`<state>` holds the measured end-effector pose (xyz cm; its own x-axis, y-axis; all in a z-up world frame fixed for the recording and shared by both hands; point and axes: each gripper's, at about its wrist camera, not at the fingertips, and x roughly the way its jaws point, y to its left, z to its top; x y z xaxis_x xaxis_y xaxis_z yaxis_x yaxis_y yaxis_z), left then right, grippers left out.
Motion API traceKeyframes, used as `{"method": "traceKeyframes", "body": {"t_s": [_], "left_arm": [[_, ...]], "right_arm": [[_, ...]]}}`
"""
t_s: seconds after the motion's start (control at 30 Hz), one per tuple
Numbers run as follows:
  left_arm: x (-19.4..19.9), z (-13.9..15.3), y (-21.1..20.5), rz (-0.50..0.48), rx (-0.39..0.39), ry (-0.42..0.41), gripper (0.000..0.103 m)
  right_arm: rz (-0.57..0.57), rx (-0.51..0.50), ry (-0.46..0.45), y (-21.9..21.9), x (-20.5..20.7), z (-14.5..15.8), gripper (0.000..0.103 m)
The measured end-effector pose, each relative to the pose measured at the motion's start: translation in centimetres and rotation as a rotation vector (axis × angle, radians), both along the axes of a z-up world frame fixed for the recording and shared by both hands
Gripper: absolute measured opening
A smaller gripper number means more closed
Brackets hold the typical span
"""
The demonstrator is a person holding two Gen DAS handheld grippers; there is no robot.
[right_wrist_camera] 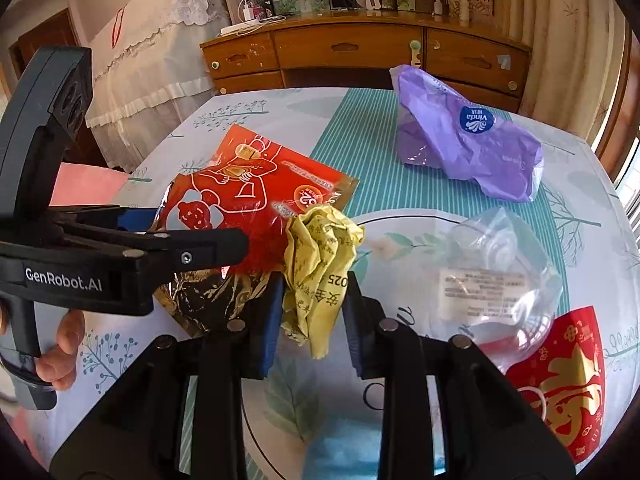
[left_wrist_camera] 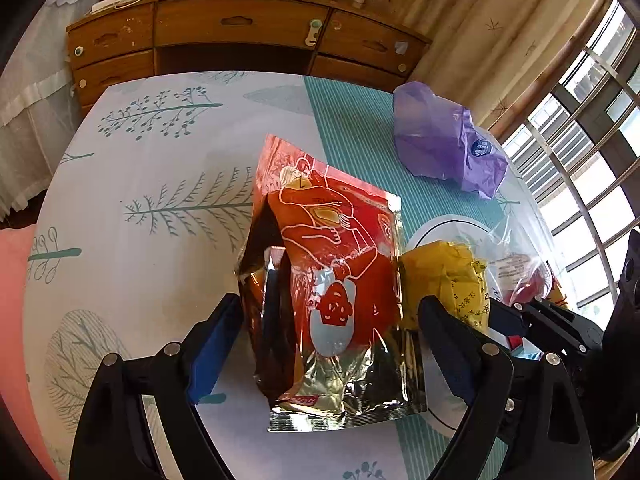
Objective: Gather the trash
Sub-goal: 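Grasp the orange-gold snack bag with left tool while right tool grasps yellow wrapper, then carry the snack bag and yellow wrapper down over the bin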
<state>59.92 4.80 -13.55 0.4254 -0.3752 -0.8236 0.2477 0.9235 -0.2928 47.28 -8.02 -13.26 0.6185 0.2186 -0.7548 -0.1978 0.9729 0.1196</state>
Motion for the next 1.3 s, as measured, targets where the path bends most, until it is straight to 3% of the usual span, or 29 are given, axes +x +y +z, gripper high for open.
{"method": "traceKeyframes", "body": {"t_s": [0.07, 0.2, 0.23, 0.37, 0.4, 0.6, 0.77, 1.03, 1.3], "left_arm": [[-0.2, -0.1, -0.8, -0.003, 0.021, -0.018, 0.084], [-0.9, 0.0, -2.1, -0.001, 0.085, -0.048, 0.048], [-1.1, 0.1, -2.0, -0.001, 0.089, -0.046, 0.046], [-1.9, 0.5, -2.1, 0.013, 0.077, -0.065, 0.016], [-2.3, 0.9, -2.1, 0.013, 0.074, -0.077, 0.013], [-6.3, 4.3, -1.5, 0.007, 0.11, -0.125, 0.007], [-11.9, 8.7, -1.1, -0.016, 0.155, -0.183, 0.006], [-24.3, 15.3, -0.2, -0.057, 0.181, -0.243, 0.006], [-38.7, 17.7, -0.8, -0.117, 0.213, -0.251, 0.006]], "right_arm": [[0.0, 0.016, -0.002, -0.2, -0.1, -0.2, 0.025], [-0.002, 0.035, -0.006, -0.4, -0.3, -0.4, 0.025], [-0.004, 0.037, -0.005, -0.4, -0.3, -0.4, 0.025], [-0.007, 0.04, -0.001, -0.3, -0.7, -0.3, 0.025], [-0.005, 0.039, 0.0, -0.3, -0.9, -0.2, 0.025], [0.015, 0.042, 0.005, 0.0, -3.6, 1.3, 0.024], [0.037, 0.052, -0.039, 0.1, -8.4, 5.1, 0.024], [0.072, 0.053, -0.112, -0.6, -19.8, 11.6, 0.024], [0.125, 0.043, -0.146, -0.6, -32.9, 14.6, 0.024]]}}
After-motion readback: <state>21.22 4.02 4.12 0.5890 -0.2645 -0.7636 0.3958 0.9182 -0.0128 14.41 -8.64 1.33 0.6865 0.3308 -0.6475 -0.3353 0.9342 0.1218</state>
